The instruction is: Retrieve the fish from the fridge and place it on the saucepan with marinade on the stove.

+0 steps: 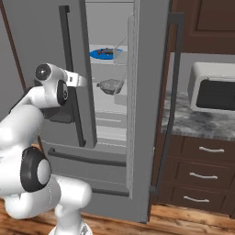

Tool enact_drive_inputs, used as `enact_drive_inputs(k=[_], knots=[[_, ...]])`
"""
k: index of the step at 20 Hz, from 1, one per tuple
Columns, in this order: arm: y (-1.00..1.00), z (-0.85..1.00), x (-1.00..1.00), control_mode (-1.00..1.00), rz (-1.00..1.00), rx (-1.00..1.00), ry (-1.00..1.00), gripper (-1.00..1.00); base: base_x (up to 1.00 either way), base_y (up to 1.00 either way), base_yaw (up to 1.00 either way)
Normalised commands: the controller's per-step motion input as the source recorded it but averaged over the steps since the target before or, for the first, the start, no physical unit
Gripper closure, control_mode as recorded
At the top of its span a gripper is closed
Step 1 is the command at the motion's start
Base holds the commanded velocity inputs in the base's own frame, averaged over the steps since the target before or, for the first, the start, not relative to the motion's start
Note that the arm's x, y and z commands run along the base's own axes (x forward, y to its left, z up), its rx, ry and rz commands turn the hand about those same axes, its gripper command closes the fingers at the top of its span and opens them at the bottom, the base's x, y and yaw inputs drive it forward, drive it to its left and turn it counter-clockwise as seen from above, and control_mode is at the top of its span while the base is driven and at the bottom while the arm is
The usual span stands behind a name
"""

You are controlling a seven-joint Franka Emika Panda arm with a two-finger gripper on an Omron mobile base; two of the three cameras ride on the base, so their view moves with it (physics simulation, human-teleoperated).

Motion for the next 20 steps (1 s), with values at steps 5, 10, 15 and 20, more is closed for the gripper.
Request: enact_drive_inputs(k=[5, 10, 15, 20], knots=[[0.00, -0.05, 0.66, -1.00, 0.00, 0.00, -0.03, -1.00, 0.00, 0.00, 0.00], [0.00, -0.04, 0.59, -1.00, 0.00, 0.00, -0.13, -1.00, 0.00, 0.00, 0.00], [0.00, 0.00, 0.35, -1.00, 0.00, 0.00, -0.04, 1.00, 0.00, 0.00, 0.00], [0.00, 0.22, 0.02, -1.00, -0.01, 0.00, 0.21, 1.00, 0.00, 0.00, 0.00]])
